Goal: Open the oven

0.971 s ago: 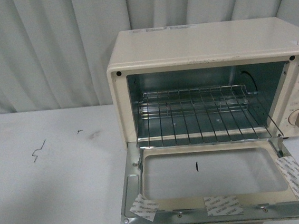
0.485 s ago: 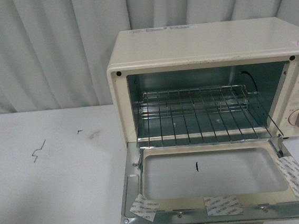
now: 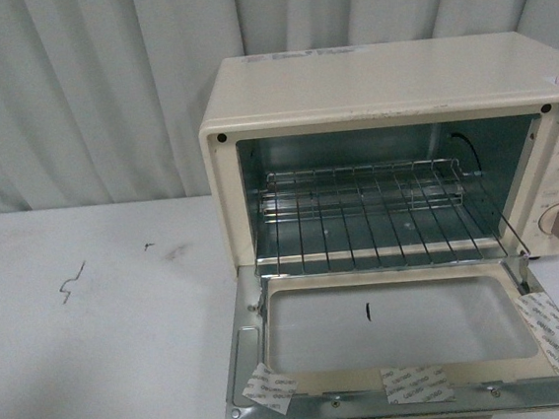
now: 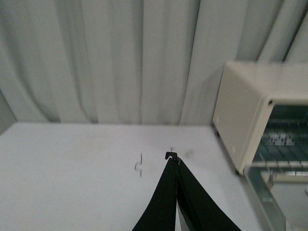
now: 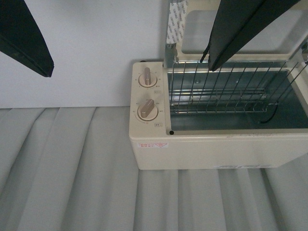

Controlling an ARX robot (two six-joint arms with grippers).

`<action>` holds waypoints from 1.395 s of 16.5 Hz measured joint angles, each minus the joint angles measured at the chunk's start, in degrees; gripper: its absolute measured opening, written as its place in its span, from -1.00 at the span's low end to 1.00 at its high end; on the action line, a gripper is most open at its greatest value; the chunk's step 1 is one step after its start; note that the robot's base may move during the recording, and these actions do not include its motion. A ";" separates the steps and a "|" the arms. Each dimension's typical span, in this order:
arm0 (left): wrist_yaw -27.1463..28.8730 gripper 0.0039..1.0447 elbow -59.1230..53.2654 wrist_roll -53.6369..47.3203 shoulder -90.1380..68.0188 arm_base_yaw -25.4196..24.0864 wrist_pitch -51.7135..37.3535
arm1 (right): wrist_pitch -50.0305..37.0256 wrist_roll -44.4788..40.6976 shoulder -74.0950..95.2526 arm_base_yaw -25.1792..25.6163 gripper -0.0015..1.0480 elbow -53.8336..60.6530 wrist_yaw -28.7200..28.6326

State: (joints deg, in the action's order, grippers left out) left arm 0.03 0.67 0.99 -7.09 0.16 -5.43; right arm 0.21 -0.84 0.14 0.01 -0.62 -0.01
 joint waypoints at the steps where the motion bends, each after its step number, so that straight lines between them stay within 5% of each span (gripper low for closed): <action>1: -0.15 -0.97 -0.09 0.00 4.48 0.00 6.01 | 0.02 0.00 0.00 0.00 0.87 0.00 0.02; 8: -0.02 -0.97 -0.11 0.00 6.69 -0.15 5.62 | 0.00 0.00 0.04 0.00 0.87 0.00 0.00; 16: 0.00 0.92 -0.11 -0.04 6.69 -0.15 5.64 | 0.00 0.00 0.04 0.00 0.87 0.00 0.00; 23: 0.00 0.88 -0.11 -0.02 6.69 -0.15 5.64 | 0.00 0.00 0.04 0.00 0.87 0.00 0.00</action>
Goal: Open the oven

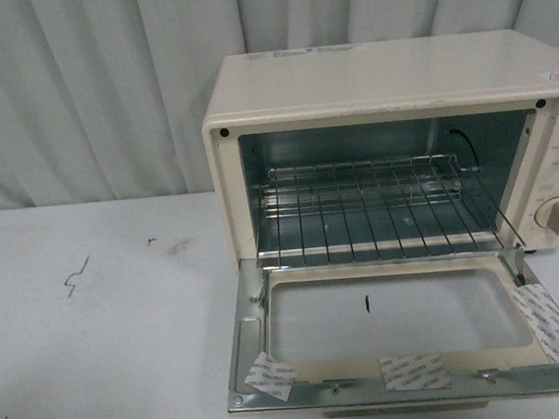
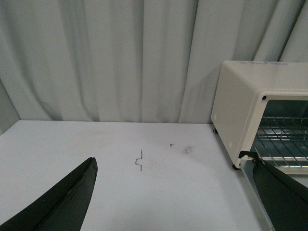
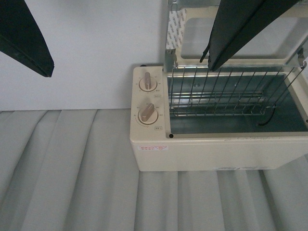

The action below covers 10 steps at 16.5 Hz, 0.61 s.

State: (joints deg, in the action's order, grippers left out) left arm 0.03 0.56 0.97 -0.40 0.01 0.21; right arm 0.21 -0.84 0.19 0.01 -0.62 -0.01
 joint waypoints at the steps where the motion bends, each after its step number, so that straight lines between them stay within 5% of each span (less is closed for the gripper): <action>1: -0.02 0.88 0.02 0.00 0.00 0.00 0.00 | 0.00 0.00 0.00 0.00 0.87 0.00 0.00; 10: 0.00 0.88 0.00 0.00 0.00 0.00 0.00 | 0.00 0.00 0.00 0.00 0.87 0.00 0.00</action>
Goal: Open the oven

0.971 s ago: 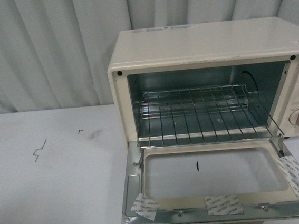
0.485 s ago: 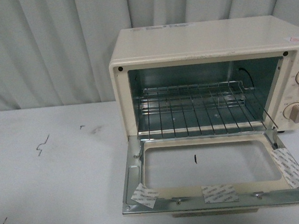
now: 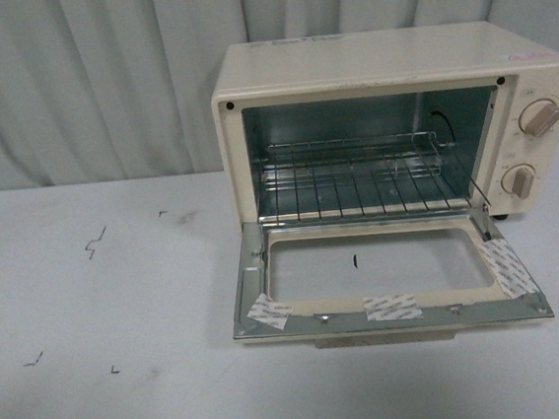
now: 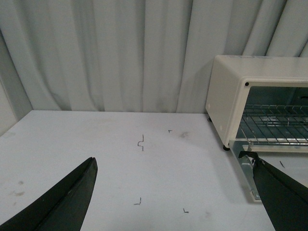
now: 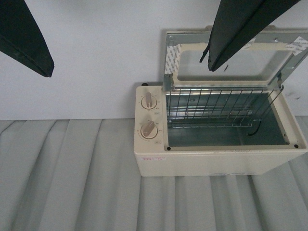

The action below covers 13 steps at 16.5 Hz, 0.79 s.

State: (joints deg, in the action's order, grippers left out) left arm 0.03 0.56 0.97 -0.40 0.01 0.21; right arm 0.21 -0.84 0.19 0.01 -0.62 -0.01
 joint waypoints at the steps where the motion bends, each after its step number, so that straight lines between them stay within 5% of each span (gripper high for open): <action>1: -0.02 0.88 0.00 0.00 0.00 0.00 0.00 | 0.00 0.00 0.00 0.00 0.87 0.00 0.00; 13: -0.02 0.88 0.00 0.00 0.00 0.00 -0.02 | 0.00 0.00 0.00 0.00 0.87 0.00 0.00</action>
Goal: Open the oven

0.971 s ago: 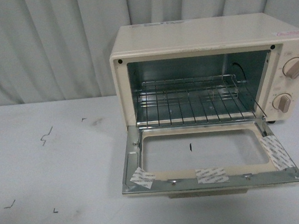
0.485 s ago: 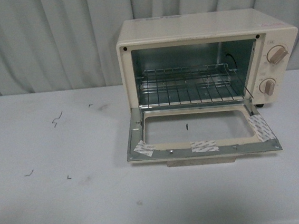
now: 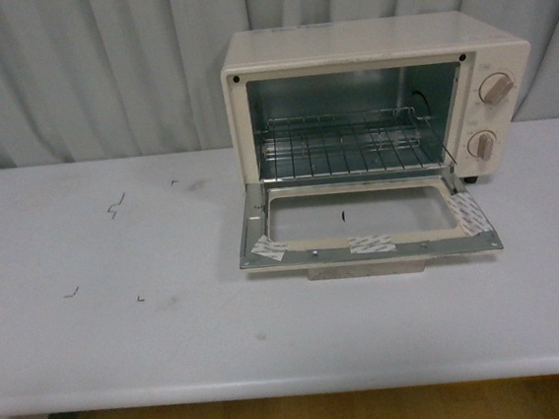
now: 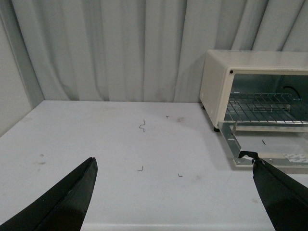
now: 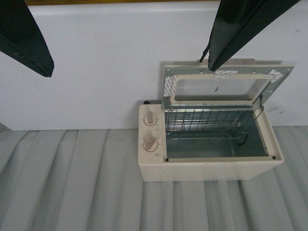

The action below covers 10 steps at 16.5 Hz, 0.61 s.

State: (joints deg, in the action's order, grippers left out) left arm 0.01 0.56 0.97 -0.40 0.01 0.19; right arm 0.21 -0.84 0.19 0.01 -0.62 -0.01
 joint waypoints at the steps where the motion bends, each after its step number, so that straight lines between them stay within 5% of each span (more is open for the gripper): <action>1: 0.00 0.88 0.02 0.00 0.00 0.00 0.00 | 0.00 0.00 0.00 0.00 0.87 0.00 0.00; 10: 0.00 0.88 0.00 0.00 0.00 0.00 0.00 | 0.00 0.00 0.00 0.00 0.87 0.00 0.00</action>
State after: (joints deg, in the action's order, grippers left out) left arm 0.01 0.56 0.97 -0.40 0.01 0.19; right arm 0.21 -0.84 0.19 0.01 -0.62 -0.01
